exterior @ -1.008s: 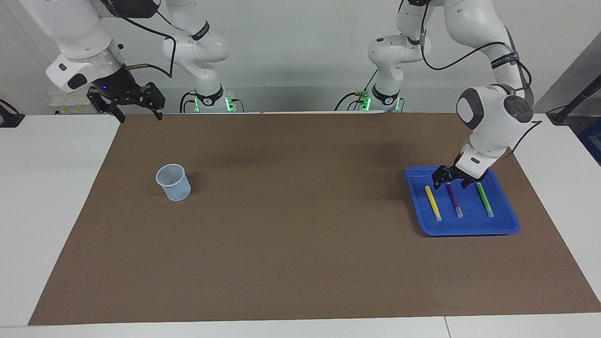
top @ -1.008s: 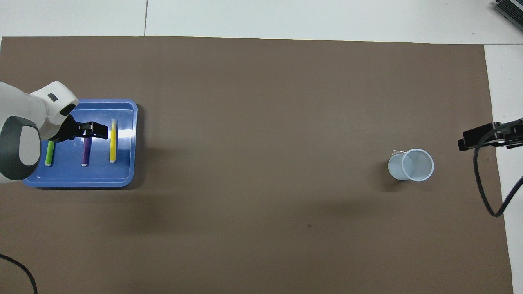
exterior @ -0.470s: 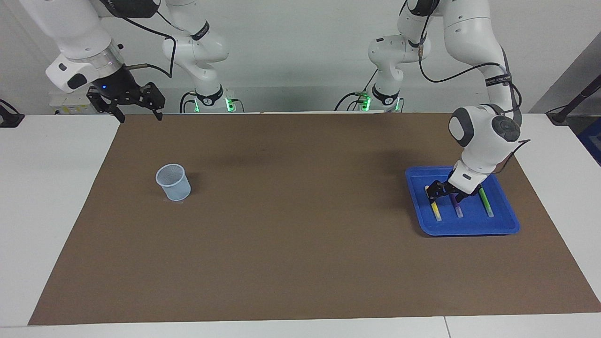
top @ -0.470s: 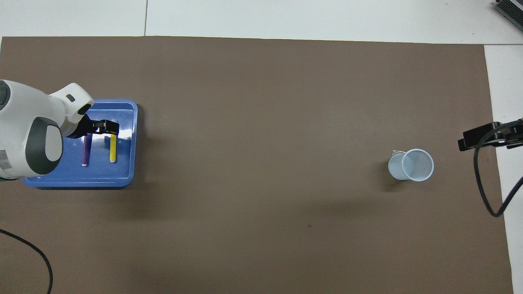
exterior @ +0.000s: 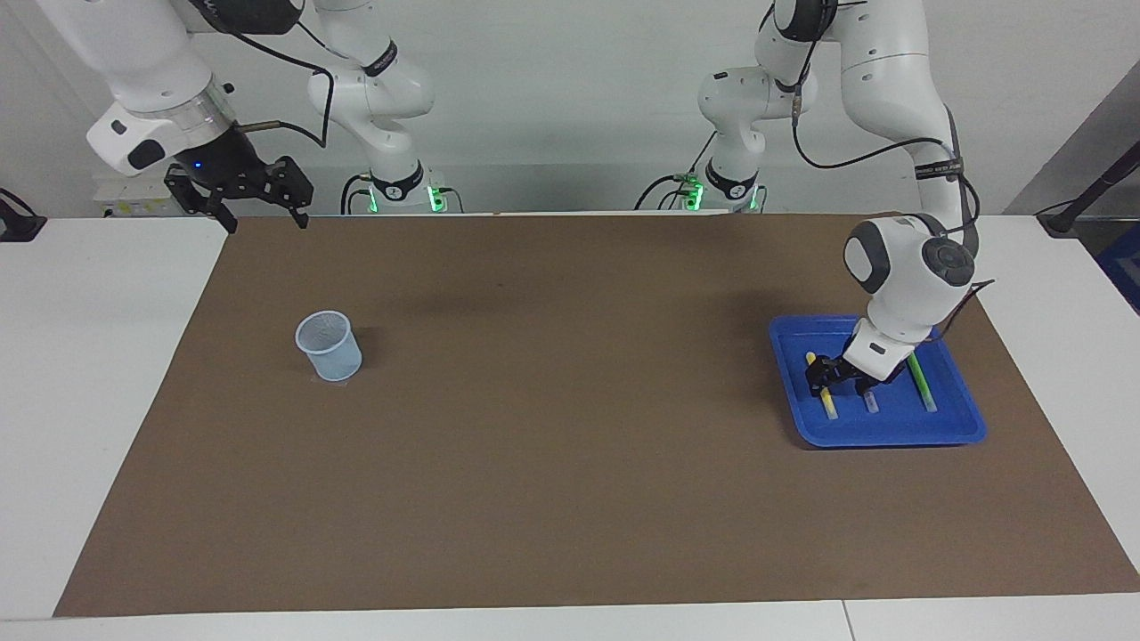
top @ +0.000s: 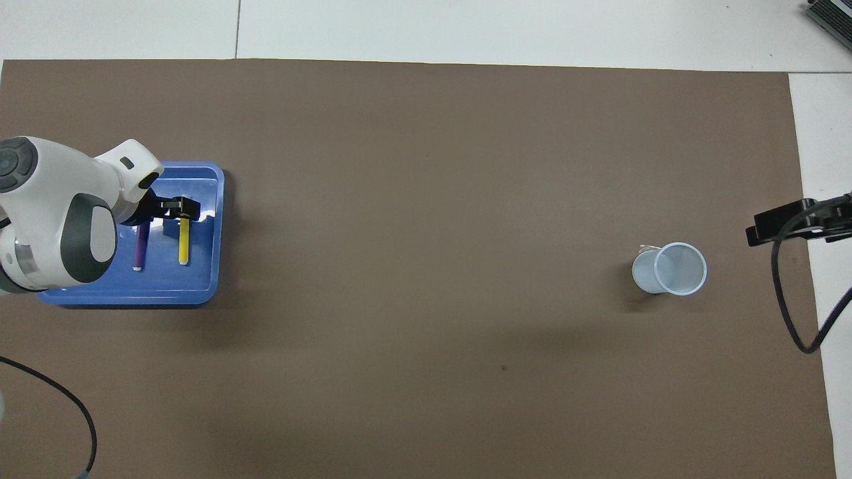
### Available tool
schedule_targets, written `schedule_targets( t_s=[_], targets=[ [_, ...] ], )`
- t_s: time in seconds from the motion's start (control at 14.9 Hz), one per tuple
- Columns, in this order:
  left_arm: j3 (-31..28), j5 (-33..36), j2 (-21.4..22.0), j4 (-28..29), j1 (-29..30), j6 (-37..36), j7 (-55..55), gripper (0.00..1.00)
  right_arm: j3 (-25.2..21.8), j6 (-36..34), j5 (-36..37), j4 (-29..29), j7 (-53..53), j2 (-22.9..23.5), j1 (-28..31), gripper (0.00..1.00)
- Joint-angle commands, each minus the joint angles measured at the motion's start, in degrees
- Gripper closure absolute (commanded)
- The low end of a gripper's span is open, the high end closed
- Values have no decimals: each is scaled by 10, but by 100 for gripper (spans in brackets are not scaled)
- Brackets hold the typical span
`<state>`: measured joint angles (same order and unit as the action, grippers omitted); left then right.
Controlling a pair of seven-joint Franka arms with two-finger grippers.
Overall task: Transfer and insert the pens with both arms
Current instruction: 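Lower the left gripper onto the yellow pen in the tray and grasp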
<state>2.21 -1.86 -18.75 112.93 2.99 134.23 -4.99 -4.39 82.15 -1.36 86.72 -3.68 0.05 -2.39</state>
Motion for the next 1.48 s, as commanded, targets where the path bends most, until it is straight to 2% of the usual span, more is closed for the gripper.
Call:
schedule_targets(
  t_s=[0.0, 0.13, 0.27, 0.4, 0.6, 0.67, 1.14, 1.41],
  targets=[
    [-3, -10, -1, 16, -4, 30, -11, 13, 2, 7, -4, 9, 6, -9, 5, 0],
    [-3, -10, -1, 29, -4, 46, -10, 17, 2, 8, -4, 9, 7, -8, 5, 0],
    [-3, -10, -1, 32, -4, 47, -8, 29, 2, 7, -4, 9, 6, -9, 6, 0],
    [-3, -11, -1, 33, -4, 45, -7, 49, 2, 4, -4, 9, 2, -9, 5, 0],
    [-3, -10, 0, 33, -4, 41, -6, 94, 3, 3, -5, 10, 3, -9, 5, 0],
    [-4, -10, 0, 33, -4, 40, -5, 98, 4, 3, -7, 10, 6, -9, 1, 0],
    [-3, -11, 2, 26, -5, 17, -1, 100, 10, 4, -25, 11, 9, -18, -1, 0],
    [1, -10, 6, -27, -6, -67, 33, 100, 10, 6, -60, 15, 8, -18, -1, 0]
  ],
)
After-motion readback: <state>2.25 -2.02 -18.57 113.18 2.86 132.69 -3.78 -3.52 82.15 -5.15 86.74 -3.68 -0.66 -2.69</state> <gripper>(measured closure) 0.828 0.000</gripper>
